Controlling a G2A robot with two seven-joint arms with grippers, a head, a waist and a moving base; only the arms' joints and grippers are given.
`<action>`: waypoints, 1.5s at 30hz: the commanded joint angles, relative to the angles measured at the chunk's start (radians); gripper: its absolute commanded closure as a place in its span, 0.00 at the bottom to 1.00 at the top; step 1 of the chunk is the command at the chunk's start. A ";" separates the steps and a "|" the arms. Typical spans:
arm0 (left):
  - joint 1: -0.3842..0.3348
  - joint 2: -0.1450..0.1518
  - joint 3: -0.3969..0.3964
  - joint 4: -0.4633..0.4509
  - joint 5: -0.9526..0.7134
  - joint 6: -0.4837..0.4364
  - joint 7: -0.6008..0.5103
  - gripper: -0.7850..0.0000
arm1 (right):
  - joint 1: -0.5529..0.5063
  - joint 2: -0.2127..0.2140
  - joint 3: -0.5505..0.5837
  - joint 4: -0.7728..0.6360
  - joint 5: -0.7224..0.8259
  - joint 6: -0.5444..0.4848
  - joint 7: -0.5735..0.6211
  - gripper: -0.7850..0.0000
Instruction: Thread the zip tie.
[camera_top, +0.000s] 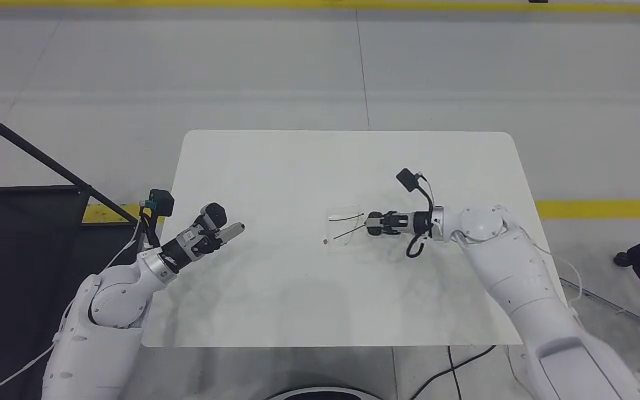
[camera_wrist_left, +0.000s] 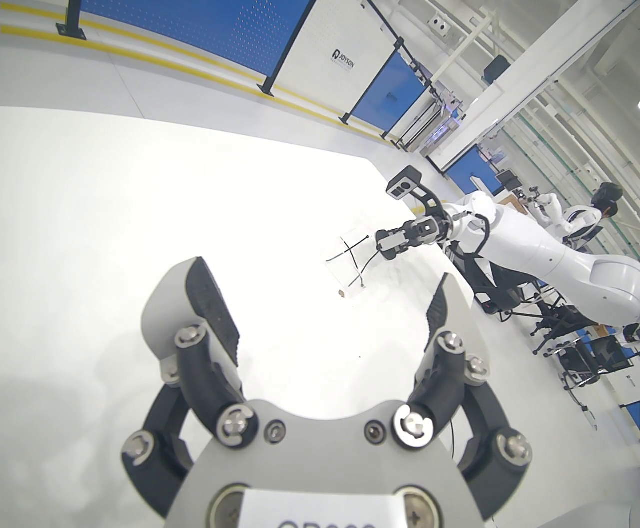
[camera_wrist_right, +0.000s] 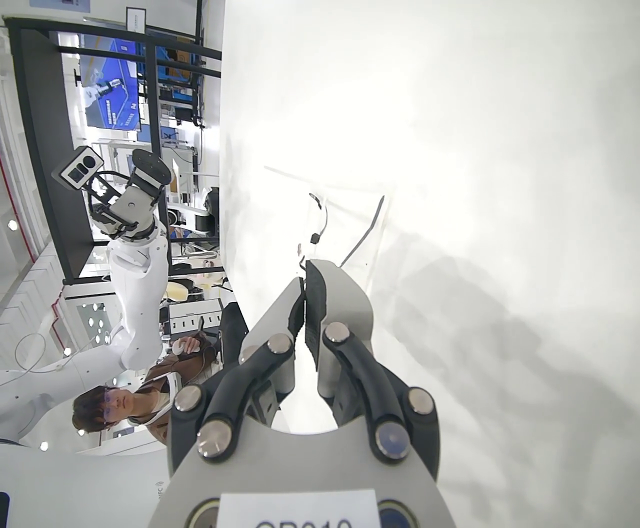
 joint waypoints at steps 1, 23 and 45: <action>0.000 0.000 0.000 0.000 0.000 0.000 0.000 0.00 | -0.010 0.008 0.018 -0.013 0.007 -0.035 0.001 1.00; -0.242 0.027 0.184 0.042 -0.236 0.014 -0.407 0.00 | -0.247 0.139 0.234 -0.746 -0.156 0.091 0.141 1.00; -0.287 0.022 0.292 0.030 -0.232 0.073 -0.409 0.00 | -0.235 0.139 0.171 -0.836 -0.211 0.087 0.157 1.00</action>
